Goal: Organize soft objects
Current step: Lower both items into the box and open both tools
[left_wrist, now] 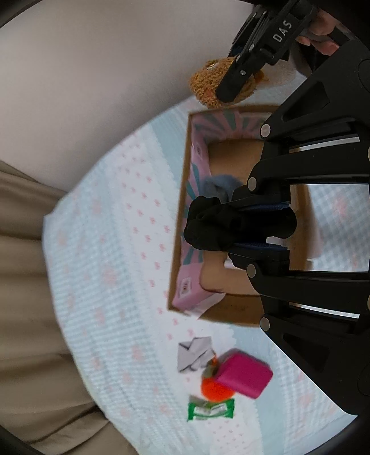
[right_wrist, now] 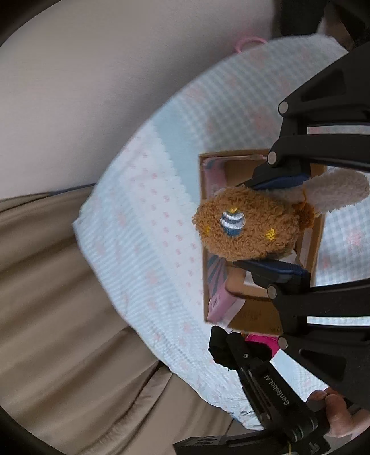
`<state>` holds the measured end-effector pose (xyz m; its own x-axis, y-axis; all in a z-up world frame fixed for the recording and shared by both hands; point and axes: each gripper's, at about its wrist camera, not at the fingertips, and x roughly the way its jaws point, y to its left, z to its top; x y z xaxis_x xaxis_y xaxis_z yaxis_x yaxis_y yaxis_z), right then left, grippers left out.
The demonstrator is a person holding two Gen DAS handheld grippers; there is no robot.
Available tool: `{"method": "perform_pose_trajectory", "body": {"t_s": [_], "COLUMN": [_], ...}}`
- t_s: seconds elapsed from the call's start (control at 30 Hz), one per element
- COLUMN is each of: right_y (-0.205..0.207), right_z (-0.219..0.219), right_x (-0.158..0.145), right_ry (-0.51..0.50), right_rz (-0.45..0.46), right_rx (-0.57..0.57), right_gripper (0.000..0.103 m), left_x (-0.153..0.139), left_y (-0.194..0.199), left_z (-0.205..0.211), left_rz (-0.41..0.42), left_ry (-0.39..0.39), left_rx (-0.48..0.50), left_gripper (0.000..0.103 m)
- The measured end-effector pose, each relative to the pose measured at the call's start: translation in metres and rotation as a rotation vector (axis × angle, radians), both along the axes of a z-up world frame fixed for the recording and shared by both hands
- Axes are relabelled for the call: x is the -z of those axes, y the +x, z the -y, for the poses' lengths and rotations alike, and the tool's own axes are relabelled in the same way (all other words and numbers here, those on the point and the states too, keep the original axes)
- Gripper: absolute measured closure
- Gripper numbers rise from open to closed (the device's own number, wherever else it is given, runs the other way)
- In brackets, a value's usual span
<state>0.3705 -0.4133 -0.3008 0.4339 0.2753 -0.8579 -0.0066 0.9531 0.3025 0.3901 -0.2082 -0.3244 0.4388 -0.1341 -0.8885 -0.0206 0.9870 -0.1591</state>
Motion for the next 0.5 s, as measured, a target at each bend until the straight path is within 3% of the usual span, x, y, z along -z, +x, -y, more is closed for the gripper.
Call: {"method": "perform_pose_trajectory", "body": {"t_s": [0.17, 0.4, 0.43, 0.47, 0.5], "right_y": [0.015, 0.022, 0.023, 0.024, 0.026], "right_z": [0.002, 0.0, 0.001, 0.002, 0.003], "right_x": [0.047, 0.069, 0.07, 0.071, 0.071], "right_ry": [0.044, 0.062, 0.069, 0.072, 0.065], "right_rz": [-0.089, -0.136, -0.139, -0.141, -0.143], "right_rx": [0.022, 0.032, 0.04, 0.056, 0.078], "right_gripper": [0.064, 0.064, 0.063, 0.061, 0.052], "left_x": [0.044, 0.056, 0.056, 0.054, 0.055], "left_y": [0.019, 0.024, 0.025, 0.024, 0.024], "left_z": [0.003, 0.011, 0.012, 0.014, 0.017], "left_rz": [-0.08, -0.107, -0.099, -0.087, -0.09], "left_ry": [0.047, 0.077, 0.074, 0.092, 0.134], "left_rx": [0.02, 0.086, 0.094, 0.112, 0.127], "left_gripper": [0.088, 0.088, 0.081, 0.058, 0.037]}}
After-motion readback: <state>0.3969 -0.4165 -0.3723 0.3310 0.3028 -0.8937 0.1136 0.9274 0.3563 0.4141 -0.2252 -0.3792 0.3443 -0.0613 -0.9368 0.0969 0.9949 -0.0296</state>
